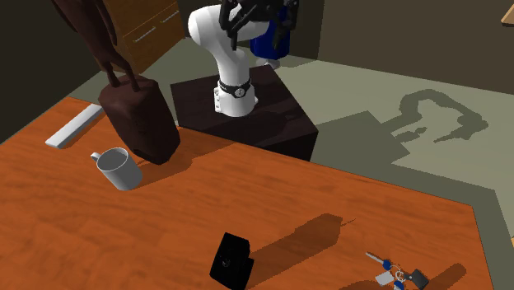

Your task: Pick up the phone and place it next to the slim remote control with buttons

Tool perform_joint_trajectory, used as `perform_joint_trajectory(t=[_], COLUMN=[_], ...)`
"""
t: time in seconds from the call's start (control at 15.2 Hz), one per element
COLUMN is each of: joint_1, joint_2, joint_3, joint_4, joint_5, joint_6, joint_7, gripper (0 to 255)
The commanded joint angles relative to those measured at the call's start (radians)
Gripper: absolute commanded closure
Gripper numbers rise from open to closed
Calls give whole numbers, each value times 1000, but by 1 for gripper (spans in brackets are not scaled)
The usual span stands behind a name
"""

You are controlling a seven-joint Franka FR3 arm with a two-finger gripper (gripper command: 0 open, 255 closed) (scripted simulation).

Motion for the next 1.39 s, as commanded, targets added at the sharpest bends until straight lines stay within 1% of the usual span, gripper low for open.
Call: perform_joint_trajectory(t=[0.0, 0.33, 0.66, 0.99, 1.32], joint_1=[0, -23, -39, -49, -63], joint_2=[0, 168, 349, 538, 731], joint_3=[0, -60, -115, -166, -206], joint_4=[0, 41, 115, 221, 358], joint_5=[0, -13, -7, 24, 80], joint_6=[0, 141, 261, 353, 413], joint_7=[0, -32, -70, -117, -174], gripper=[0, 0, 0, 0, 0])
